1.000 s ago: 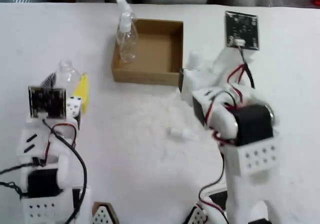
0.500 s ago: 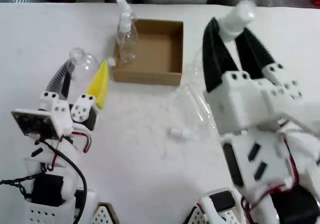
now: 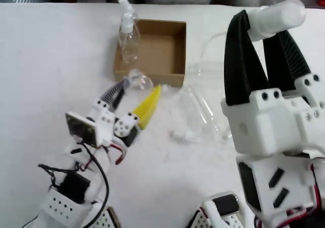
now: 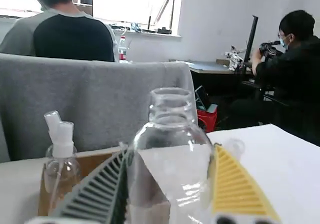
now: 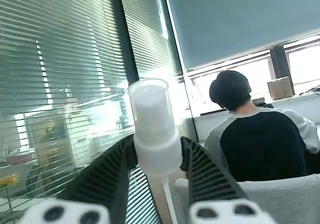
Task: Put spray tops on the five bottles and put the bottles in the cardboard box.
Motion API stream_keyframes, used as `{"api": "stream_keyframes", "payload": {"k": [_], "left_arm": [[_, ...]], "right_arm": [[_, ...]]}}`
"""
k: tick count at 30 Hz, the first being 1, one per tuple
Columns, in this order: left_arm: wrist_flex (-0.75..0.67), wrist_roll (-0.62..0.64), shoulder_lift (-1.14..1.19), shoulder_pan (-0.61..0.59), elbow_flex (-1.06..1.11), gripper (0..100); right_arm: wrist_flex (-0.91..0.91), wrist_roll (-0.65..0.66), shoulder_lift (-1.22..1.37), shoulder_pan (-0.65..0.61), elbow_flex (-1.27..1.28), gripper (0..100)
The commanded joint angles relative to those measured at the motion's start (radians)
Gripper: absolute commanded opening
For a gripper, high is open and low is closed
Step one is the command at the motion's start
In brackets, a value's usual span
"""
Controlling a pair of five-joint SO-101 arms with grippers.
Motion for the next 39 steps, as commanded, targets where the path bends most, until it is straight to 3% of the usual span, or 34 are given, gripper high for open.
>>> {"api": "stream_keyframes", "payload": {"k": [1,9,13,24,39], "left_arm": [[-0.048,0.009,-0.019,0.041,0.04,18],[-0.048,0.009,-0.019,0.038,0.11,18],[-0.048,0.008,-0.019,0.033,0.115,18],[-0.049,0.008,-0.021,0.033,0.13,18],[-0.049,0.008,-0.021,0.033,0.13,18]], "right_arm": [[-0.016,-0.006,0.091,-0.056,-0.04,1.6],[0.053,-0.006,0.159,-0.297,-0.028,1.6],[0.012,-0.006,0.17,-0.358,0.068,1.6],[-0.15,0.0,0.17,-0.334,0.252,1.6],[-0.054,-0.006,0.16,-0.282,0.256,1.6]]}}
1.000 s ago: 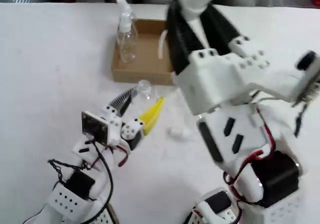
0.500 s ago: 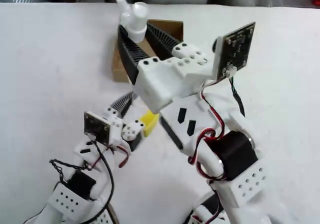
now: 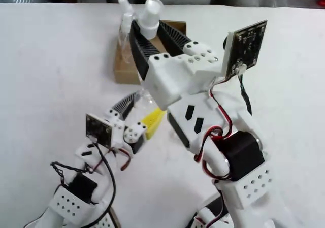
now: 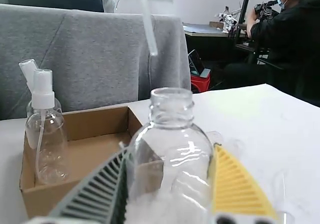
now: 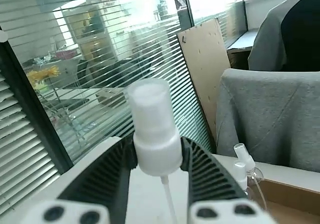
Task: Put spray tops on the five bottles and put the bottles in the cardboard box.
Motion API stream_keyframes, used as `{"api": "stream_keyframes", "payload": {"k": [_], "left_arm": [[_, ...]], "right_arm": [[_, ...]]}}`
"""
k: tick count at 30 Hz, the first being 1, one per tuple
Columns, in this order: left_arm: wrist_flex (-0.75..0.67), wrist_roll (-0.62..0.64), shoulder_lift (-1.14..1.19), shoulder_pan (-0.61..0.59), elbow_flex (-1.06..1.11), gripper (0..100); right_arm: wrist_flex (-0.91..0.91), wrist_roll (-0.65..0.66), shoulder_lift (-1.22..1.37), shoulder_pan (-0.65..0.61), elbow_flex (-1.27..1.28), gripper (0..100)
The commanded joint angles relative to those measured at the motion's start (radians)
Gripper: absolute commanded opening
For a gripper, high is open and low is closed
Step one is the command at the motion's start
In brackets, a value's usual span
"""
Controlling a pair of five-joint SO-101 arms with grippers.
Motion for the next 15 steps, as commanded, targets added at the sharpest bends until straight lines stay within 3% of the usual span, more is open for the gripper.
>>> {"api": "stream_keyframes", "payload": {"k": [1,15], "left_arm": [[-0.025,0.008,-0.021,0.007,-0.014,18],[-0.025,0.008,-0.021,0.005,-0.014,18]], "right_arm": [[0.024,-0.006,-0.008,0.015,-0.005,1.6],[0.027,0.0,-0.019,0.016,0.069,1.6]]}}
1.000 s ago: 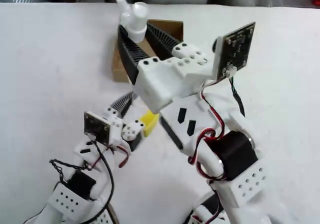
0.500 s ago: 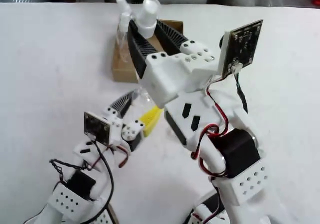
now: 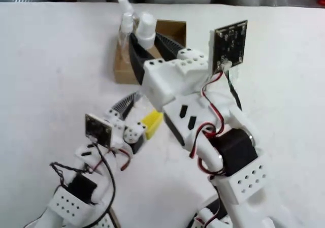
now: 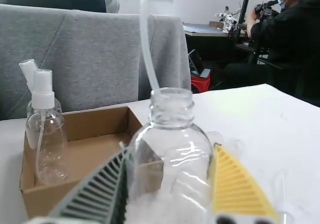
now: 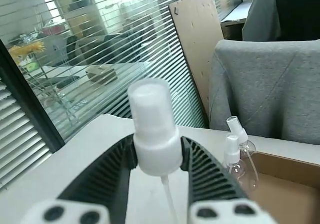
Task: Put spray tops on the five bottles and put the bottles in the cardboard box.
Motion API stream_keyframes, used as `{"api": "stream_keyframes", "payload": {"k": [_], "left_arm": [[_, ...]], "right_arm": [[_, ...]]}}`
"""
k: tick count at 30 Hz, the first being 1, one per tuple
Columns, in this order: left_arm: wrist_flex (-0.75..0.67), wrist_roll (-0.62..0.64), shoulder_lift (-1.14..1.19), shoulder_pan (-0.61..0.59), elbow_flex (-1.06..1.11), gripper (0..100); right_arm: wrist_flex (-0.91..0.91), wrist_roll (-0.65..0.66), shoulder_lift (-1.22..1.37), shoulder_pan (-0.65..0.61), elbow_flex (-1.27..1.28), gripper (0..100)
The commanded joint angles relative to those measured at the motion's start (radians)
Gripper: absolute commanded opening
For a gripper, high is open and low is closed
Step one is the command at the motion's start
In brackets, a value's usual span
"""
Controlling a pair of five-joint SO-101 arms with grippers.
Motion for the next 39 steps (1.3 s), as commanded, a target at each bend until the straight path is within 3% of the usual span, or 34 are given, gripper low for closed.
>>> {"api": "stream_keyframes", "payload": {"k": [1,13,24,39], "left_arm": [[-0.025,0.008,-0.021,0.005,-0.014,18],[-0.025,0.008,-0.021,-0.025,-0.015,18],[-0.025,0.008,-0.021,-0.024,-0.015,18],[-0.025,0.008,-0.021,-0.03,-0.014,18]], "right_arm": [[0.005,0.0,-0.028,0.015,-0.006,1.6],[-0.004,0.002,-0.202,0.012,0.236,1.7],[-0.162,-0.003,-0.208,0.007,0.425,1.6],[-0.186,0.0,-0.209,-0.062,0.565,1.6]]}}
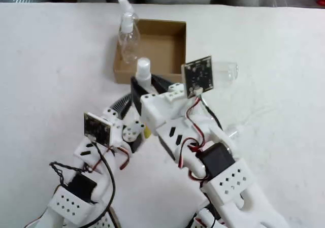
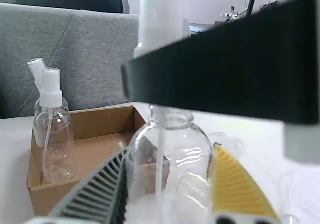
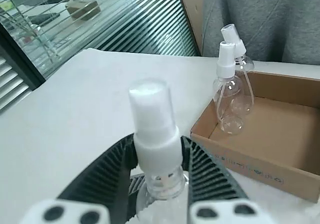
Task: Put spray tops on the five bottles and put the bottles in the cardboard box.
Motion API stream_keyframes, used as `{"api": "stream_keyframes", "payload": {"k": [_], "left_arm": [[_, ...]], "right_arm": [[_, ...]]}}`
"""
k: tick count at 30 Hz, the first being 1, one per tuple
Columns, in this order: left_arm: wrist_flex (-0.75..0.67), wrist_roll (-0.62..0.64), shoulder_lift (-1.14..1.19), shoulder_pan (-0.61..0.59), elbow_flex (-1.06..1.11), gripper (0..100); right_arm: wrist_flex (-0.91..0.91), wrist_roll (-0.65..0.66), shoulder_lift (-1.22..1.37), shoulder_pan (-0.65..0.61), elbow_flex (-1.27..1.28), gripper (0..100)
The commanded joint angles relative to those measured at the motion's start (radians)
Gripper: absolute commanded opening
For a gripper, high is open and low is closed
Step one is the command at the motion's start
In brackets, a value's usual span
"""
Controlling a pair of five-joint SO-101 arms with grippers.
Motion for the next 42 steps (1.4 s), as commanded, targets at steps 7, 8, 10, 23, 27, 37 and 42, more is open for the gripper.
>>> {"api": "stream_keyframes", "payload": {"k": [7,8,10,23,27,37,42], "left_arm": [[-0.025,0.003,-0.021,-0.01,-0.012,18],[-0.025,0.003,-0.019,-0.01,-0.012,18],[-0.025,0.003,-0.018,-0.01,-0.012,18],[-0.025,0.003,-0.018,-0.01,-0.012,18],[-0.023,0.003,-0.019,-0.007,-0.003,18],[-0.023,0.003,-0.019,-0.01,-0.003,18],[-0.023,0.003,-0.019,-0.01,-0.002,18]], "right_arm": [[-0.015,0.002,-0.025,-0.015,0.005,1.8],[-0.015,0.002,-0.031,-0.015,0.011,1.8],[-0.015,0.003,-0.059,-0.015,0.025,1.6],[0.054,0.098,-0.137,-0.021,0.083,1.8],[0.061,0.101,-0.131,-0.021,0.083,1.8],[0.094,0.101,-0.13,-0.021,0.08,12.6],[0.17,0.101,-0.139,-0.021,0.075,32.0]]}}
